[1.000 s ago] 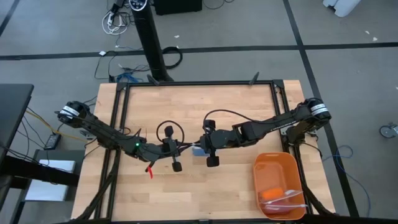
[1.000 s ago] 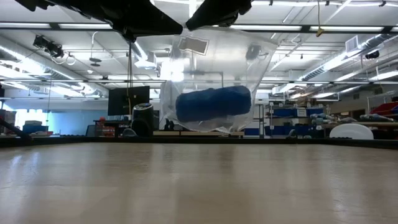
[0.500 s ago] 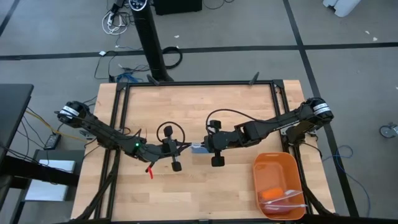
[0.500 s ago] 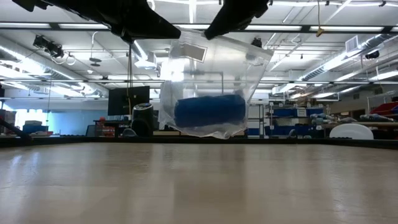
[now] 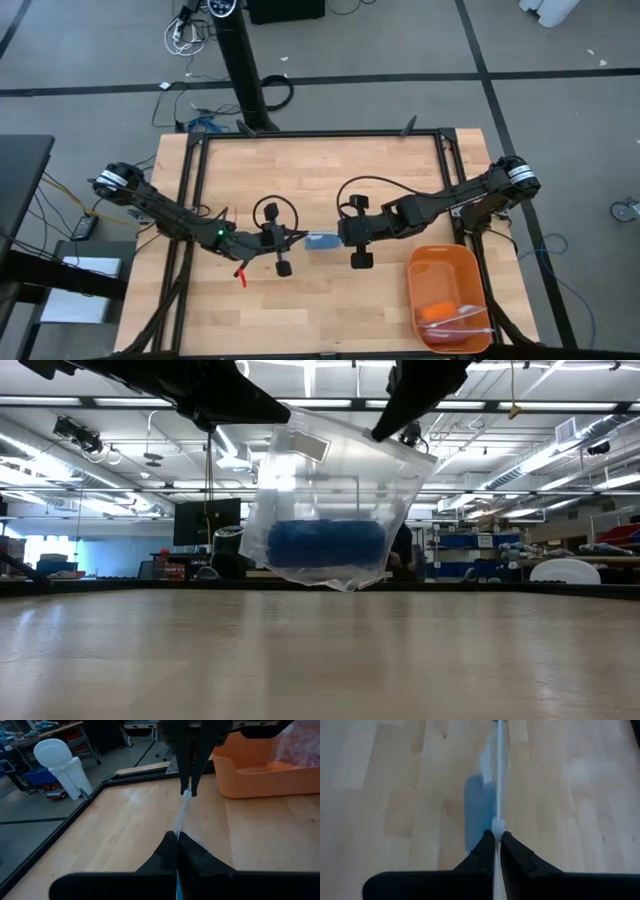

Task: Roll bandage
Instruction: Close the transparent zip lock bag

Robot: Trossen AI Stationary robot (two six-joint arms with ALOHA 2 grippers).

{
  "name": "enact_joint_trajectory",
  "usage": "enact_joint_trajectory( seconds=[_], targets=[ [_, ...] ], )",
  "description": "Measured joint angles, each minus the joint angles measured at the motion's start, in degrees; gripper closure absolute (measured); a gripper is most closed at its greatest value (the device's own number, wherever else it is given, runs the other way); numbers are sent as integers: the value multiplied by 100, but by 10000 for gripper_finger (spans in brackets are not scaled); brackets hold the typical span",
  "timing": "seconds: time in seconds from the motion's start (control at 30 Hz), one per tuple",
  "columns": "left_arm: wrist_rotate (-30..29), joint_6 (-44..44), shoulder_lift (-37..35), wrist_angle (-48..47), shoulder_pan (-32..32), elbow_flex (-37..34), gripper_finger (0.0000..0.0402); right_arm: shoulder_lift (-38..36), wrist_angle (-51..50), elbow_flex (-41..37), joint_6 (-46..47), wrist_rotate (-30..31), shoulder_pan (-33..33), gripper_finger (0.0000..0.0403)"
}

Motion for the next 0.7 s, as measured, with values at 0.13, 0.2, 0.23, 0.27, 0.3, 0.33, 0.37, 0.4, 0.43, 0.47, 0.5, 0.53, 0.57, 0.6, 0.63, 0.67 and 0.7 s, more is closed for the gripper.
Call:
enact_joint_trajectory(
  seconds=[0.13,0.2,0.23,0.27,0.3,0.33,0.37,0.4,0.43,0.47,0.5,0.53,0.57,0.6,0.63,0.67,0.7],
  targets=[
    [-38,-17,-9,-3,-2,-4,400,-24,-250,-11,145,12,27,390],
    [-37,-19,-11,-16,-2,-4,400,-31,-369,-11,203,13,35,394],
    [-31,-17,-11,-28,-2,-4,400,-37,-434,-11,241,13,37,397],
    [-29,-17,-11,-28,-2,-4,400,-37,-493,-11,287,13,41,399],
    [-26,-17,-11,-23,-2,-4,400,-37,-582,-11,326,16,44,401],
    [-26,-17,-11,-23,-2,-4,400,-37,-666,-11,348,16,46,401],
    [-24,-18,-11,-26,-2,-4,400,-37,-703,-11,379,19,50,401],
    [-17,-17,-11,-26,-2,-4,400,-37,-719,-11,402,22,56,399],
    [-15,-19,-11,-28,-2,-4,400,-37,-750,-11,439,22,60,397],
    [-11,-17,-11,-28,-2,-4,400,-37,-779,-11,486,22,64,396],
    [0,-19,-11,-28,-2,-4,400,-37,-779,-11,554,20,66,394],
    [4,-19,-11,-28,-2,-4,400,-45,-776,-11,635,20,68,391],
    [6,-19,-11,-37,-2,-4,400,-61,-776,-11,724,18,70,388],
    [7,-19,-11,-46,-2,-4,400,-75,-766,-10,817,19,71,384],
    [9,-19,-11,-46,-2,-4,400,-100,-766,-9,895,20,80,379],
    [11,-19,-11,-47,-2,-4,400,-122,-792,-9,953,23,95,373],
    [12,-19,-11,-52,-2,-4,399,-137,-796,-9,988,33,102,367]
  ],
)
